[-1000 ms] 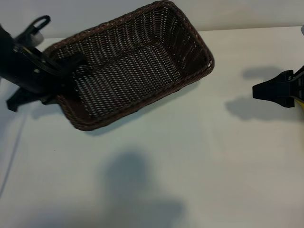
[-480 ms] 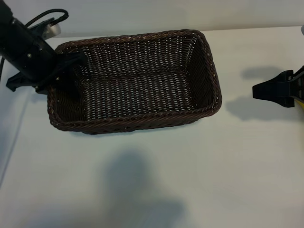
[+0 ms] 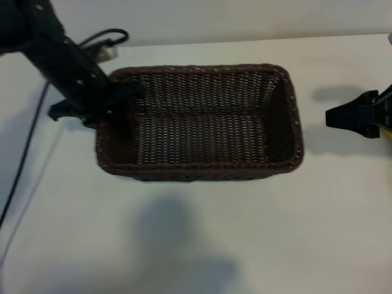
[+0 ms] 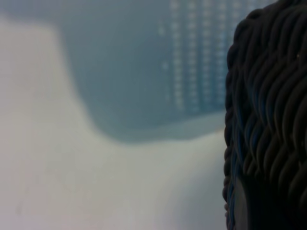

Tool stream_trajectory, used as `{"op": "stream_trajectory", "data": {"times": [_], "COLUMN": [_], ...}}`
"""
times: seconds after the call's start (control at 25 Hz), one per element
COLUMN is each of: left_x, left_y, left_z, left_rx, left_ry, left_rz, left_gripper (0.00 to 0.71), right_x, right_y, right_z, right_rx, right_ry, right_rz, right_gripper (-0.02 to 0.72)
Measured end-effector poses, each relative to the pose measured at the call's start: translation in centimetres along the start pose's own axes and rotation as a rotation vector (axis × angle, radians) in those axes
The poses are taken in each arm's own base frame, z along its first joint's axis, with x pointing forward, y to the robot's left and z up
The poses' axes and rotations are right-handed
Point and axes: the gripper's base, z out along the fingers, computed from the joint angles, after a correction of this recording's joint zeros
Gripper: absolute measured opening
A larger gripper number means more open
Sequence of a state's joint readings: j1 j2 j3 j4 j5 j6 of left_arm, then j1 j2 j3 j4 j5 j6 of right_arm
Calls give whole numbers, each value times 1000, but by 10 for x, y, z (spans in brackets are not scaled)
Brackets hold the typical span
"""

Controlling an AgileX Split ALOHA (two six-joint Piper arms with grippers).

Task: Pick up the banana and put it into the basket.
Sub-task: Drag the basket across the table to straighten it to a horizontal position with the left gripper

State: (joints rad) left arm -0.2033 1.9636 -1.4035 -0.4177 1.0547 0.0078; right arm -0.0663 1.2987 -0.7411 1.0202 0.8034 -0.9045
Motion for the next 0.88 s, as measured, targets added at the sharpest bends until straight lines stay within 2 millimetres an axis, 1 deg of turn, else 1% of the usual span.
{"op": "stream_trajectory", "data": {"times": [0.12,0.28,0.44,0.88], "left_x": [-6,-14,-18,-20], "left_y": [-3,2,6,7], "left_z": [17,39,52,53], "left_rx": [22,29,25,24], "left_ry": [3,24,37,20], "left_rz": [-13,-14,-6,34], "left_gripper": [157,157,157,157], "right_x": [0,0,0,0], "right_y": [0,0,0,0], "right_z": [0,0,0,0], "right_rx": [0,0,0,0], "right_ry": [0,0,0,0], "right_rz": [0,0,0,1], "right_gripper": [583,583,583,583]}}
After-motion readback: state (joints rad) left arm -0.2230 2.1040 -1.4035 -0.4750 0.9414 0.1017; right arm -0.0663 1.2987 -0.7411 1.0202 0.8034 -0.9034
